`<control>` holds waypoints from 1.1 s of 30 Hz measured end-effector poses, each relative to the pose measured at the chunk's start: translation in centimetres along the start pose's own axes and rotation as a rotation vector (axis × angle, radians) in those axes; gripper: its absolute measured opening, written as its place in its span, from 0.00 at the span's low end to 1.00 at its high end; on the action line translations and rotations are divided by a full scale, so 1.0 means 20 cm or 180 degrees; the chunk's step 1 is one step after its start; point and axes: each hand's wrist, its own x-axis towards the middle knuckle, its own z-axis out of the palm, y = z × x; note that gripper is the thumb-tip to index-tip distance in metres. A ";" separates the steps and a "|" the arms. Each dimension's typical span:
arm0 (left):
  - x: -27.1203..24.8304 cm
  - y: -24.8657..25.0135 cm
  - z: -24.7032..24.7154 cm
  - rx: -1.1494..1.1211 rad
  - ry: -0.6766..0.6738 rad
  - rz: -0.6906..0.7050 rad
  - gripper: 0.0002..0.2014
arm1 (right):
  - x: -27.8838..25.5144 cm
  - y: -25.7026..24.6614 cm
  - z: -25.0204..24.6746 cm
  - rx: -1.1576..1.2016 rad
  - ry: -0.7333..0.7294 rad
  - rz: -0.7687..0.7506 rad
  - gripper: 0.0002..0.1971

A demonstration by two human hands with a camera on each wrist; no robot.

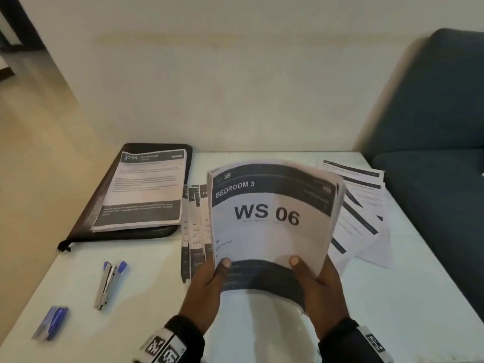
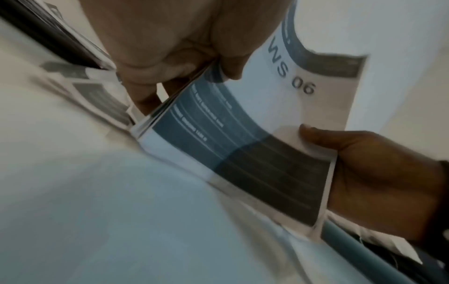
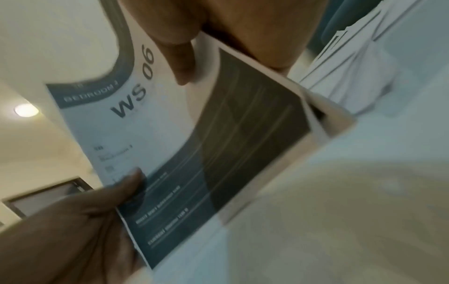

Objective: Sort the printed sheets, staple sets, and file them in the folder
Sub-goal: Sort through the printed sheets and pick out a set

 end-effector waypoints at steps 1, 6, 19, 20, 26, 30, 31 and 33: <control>0.01 -0.03 0.00 0.0102 0.0013 0.0016 0.16 | 0.01 0.03 0.01 -0.0143 0.0049 0.0045 0.14; 0.06 -0.04 -0.03 0.0137 -0.0051 0.0241 0.22 | 0.08 0.01 -0.04 -0.0542 0.0321 -0.0177 0.05; 0.13 -0.16 -0.14 0.3552 -0.0124 0.0761 0.24 | 0.26 -0.03 -0.49 0.0082 0.1978 0.0275 0.18; 0.14 -0.16 -0.14 0.3668 -0.0095 0.0813 0.22 | 0.26 -0.01 -0.47 0.0122 0.1961 0.0265 0.18; 0.14 -0.15 -0.16 0.3988 -0.0281 0.0809 0.28 | 0.28 0.06 -0.42 0.0142 0.1781 0.0275 0.21; 0.13 -0.15 -0.15 0.4125 -0.0231 0.0807 0.26 | 0.28 0.07 -0.41 0.0126 0.1815 0.0250 0.21; 0.12 -0.15 -0.15 0.4139 -0.0198 0.0816 0.25 | 0.28 0.07 -0.41 0.0108 0.1827 0.0232 0.20; 0.11 -0.14 -0.14 0.4185 -0.0146 0.0893 0.21 | 0.29 0.07 -0.40 0.0170 0.1853 0.0217 0.19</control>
